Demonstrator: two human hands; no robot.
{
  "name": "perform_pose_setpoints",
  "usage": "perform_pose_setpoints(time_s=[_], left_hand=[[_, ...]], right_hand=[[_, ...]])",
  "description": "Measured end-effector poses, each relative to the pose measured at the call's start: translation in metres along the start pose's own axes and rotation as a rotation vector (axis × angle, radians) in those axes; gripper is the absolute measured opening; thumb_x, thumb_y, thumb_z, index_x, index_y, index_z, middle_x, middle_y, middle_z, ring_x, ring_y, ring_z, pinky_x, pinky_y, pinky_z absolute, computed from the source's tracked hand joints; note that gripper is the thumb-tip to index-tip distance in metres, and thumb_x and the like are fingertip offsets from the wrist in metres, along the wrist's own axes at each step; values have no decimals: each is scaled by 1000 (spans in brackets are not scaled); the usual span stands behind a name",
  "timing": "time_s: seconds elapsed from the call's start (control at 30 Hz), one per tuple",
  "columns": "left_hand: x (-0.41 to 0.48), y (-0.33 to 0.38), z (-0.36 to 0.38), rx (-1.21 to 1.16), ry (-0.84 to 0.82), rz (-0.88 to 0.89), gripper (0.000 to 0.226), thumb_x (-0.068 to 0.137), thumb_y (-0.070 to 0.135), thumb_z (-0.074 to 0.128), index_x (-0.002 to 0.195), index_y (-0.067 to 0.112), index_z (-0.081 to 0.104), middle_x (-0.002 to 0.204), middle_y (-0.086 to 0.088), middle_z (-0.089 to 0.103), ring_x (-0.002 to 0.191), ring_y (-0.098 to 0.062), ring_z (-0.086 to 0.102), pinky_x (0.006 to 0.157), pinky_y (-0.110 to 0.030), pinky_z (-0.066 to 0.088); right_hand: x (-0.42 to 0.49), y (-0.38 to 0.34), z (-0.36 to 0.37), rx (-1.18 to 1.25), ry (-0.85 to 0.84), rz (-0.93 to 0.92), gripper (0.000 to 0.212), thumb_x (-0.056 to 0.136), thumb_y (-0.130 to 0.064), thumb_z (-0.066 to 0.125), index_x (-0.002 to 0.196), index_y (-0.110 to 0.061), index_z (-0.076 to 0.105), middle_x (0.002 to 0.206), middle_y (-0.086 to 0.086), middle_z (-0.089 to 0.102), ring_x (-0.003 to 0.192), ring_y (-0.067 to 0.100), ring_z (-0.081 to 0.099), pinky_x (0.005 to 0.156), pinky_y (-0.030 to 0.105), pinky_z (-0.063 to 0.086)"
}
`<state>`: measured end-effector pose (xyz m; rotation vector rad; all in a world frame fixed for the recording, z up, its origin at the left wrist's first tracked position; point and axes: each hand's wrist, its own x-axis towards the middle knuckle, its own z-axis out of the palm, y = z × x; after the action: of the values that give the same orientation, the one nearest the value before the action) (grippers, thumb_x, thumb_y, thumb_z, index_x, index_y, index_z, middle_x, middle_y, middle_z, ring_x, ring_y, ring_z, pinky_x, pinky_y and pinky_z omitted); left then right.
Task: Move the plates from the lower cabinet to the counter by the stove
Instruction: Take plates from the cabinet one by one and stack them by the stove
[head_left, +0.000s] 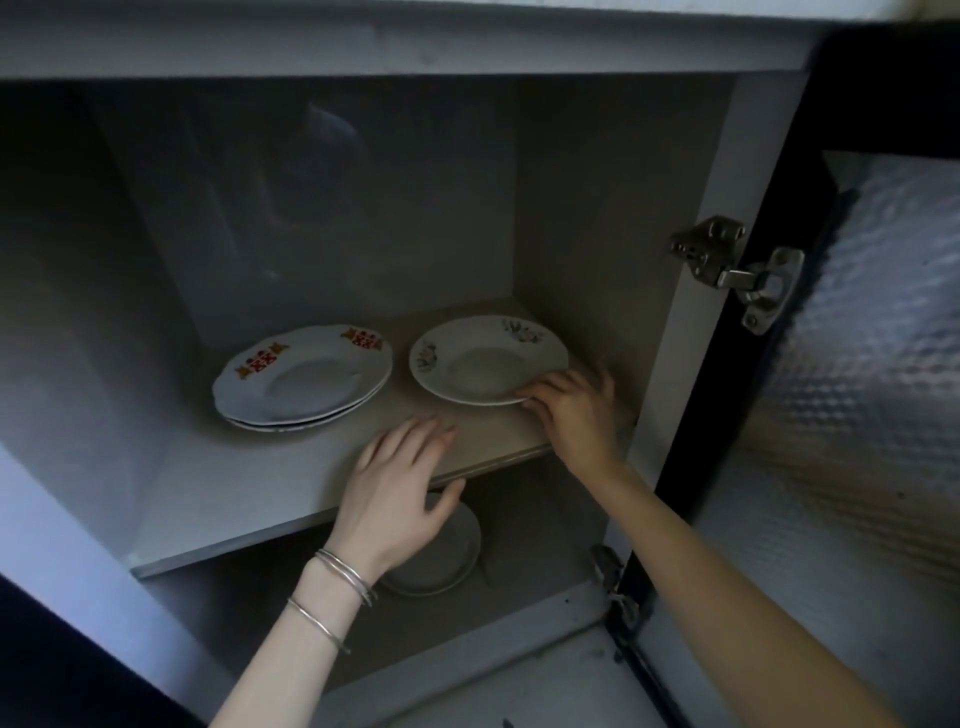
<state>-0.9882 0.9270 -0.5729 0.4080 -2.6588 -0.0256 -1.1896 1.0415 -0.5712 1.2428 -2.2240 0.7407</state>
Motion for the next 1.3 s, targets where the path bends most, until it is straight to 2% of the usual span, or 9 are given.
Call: perform_pose_setpoints(time_s=[0.07, 0.13, 0.27, 0.37, 0.63, 0.83, 1.0, 1.17, 1.3], left_hand=[[-1, 0, -2, 6, 4, 9, 56, 87, 48, 38, 133, 18, 51, 136, -4, 52, 127, -23, 44, 103, -38, 33], [-3, 0, -3, 5, 7, 15, 57, 88, 48, 37, 135, 19, 49, 137, -3, 51, 129, -22, 43, 104, -39, 33], [-8, 0, -3, -22, 14, 18, 59, 88, 49, 36, 139, 21, 44, 142, -1, 46, 133, -21, 38, 105, -42, 35], [-11, 3, -1, -32, 26, 39, 58, 87, 48, 38, 138, 20, 45, 141, -3, 47, 132, -21, 38, 105, -42, 34], [-3, 7, 8, -3, 39, 96, 54, 87, 46, 40, 130, 17, 53, 132, -4, 55, 128, -24, 44, 107, -44, 31], [12, -1, 21, -42, 211, 161, 29, 76, 11, 72, 104, 12, 67, 104, -5, 67, 102, -26, 60, 96, -41, 44], [16, 1, 18, -96, 285, 190, 27, 81, 10, 49, 95, 13, 72, 96, -1, 70, 91, -22, 65, 76, -32, 53], [-3, -1, 14, -137, 292, 183, 23, 83, 7, 55, 97, 13, 73, 99, -1, 70, 95, -20, 65, 76, -32, 56], [-22, -2, 5, -139, 294, 183, 26, 87, 15, 49, 99, 14, 72, 101, 0, 70, 99, -16, 63, 86, -30, 50]], right_hand=[[1, 0, -1, 5, 20, -43, 16, 77, -27, 60, 82, -23, 74, 83, -4, 71, 86, 22, 66, 100, 62, 33], [-4, 4, -1, 64, 32, -104, 17, 78, -24, 60, 83, -18, 75, 83, 0, 72, 87, 23, 64, 104, 48, 34], [-25, 5, -11, 350, -15, -97, 29, 86, -29, 51, 90, -11, 74, 85, 6, 67, 85, 22, 61, 77, 33, 49], [-41, 7, -19, 460, -26, -99, 28, 87, -26, 53, 92, -8, 74, 87, 7, 66, 85, 16, 60, 80, 20, 47], [-51, 19, -39, 540, -116, -137, 23, 79, -21, 67, 98, -10, 72, 99, 5, 68, 105, 13, 57, 99, 35, 43], [-53, 20, -59, 654, -114, 245, 35, 77, -13, 72, 111, -8, 66, 120, 2, 55, 114, 13, 53, 97, 12, 39], [-58, 14, -57, 753, -129, 462, 45, 80, -15, 71, 122, -9, 58, 123, 4, 55, 106, 8, 55, 84, 1, 40], [-62, -4, -61, 1205, -261, 714, 34, 83, -9, 66, 104, -32, 52, 111, 6, 63, 102, 14, 61, 83, 23, 54], [-62, -12, -61, 1494, -378, 863, 31, 88, -8, 58, 118, -17, 55, 115, 12, 66, 103, 25, 65, 81, 34, 57]])
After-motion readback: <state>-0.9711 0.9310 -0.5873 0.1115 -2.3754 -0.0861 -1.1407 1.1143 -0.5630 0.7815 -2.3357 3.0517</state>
